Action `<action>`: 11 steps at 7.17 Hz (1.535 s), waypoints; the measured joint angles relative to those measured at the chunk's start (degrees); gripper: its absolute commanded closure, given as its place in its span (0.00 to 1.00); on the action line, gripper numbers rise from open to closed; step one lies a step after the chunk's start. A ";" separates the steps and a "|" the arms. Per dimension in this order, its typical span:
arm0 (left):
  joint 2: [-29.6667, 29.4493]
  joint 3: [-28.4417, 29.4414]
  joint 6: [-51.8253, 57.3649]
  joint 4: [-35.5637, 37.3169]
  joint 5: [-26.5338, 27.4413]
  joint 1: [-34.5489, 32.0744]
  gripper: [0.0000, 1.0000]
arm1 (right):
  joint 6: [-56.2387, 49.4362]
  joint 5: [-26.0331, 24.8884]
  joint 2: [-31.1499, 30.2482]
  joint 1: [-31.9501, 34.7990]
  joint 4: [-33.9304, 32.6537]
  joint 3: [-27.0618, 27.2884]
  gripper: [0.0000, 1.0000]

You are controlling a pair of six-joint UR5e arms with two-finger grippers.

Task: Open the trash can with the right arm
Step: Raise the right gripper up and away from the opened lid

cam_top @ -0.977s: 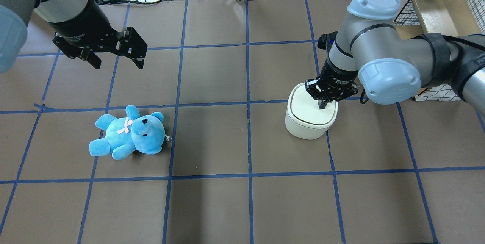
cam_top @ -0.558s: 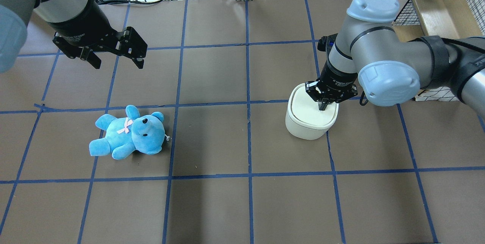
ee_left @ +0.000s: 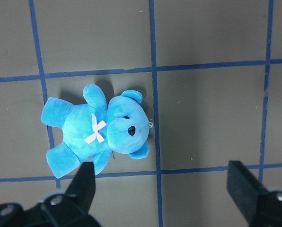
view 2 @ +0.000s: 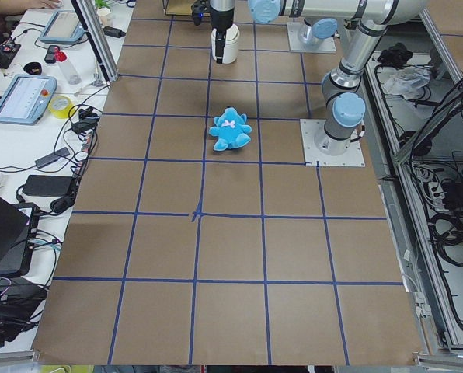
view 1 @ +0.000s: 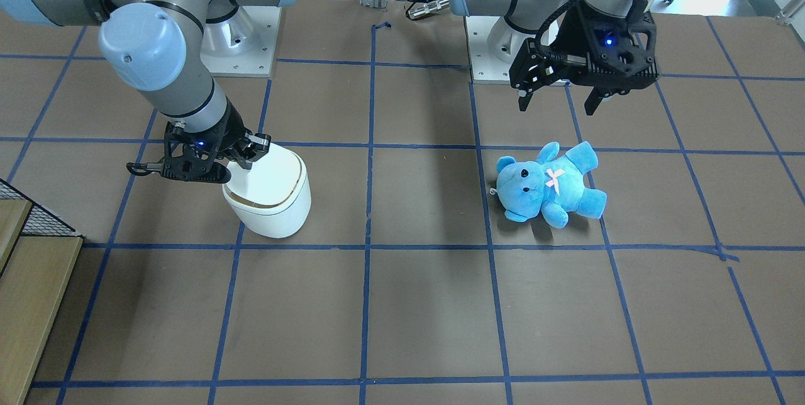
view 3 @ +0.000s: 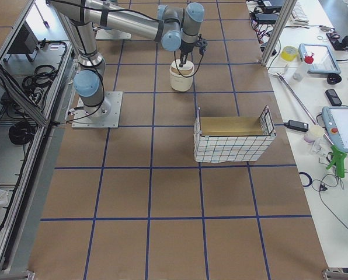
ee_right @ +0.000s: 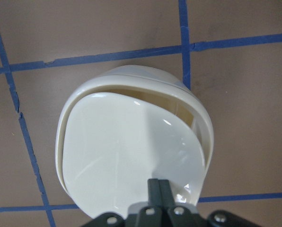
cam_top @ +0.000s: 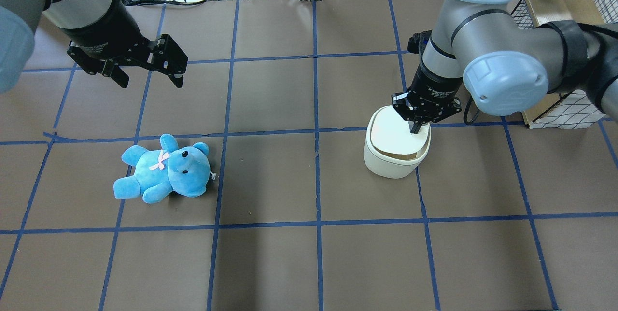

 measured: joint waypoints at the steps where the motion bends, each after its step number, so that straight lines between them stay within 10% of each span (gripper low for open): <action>1: 0.00 0.00 0.00 0.00 0.00 0.00 0.00 | -0.01 0.03 -0.08 -0.06 3.28 -2.43 0.96; 5: 0.00 0.00 0.00 0.00 -0.04 0.00 0.00 | -0.65 -0.70 -0.50 -0.19 16.08 -14.80 0.52; 7: 0.00 0.00 0.00 0.00 -0.03 0.00 0.00 | -2.45 -2.36 -0.82 -0.26 16.81 -17.15 0.05; 11: 0.00 0.00 0.00 0.00 0.00 0.00 0.00 | -8.29 -4.63 -1.41 -0.64 16.86 -19.36 0.00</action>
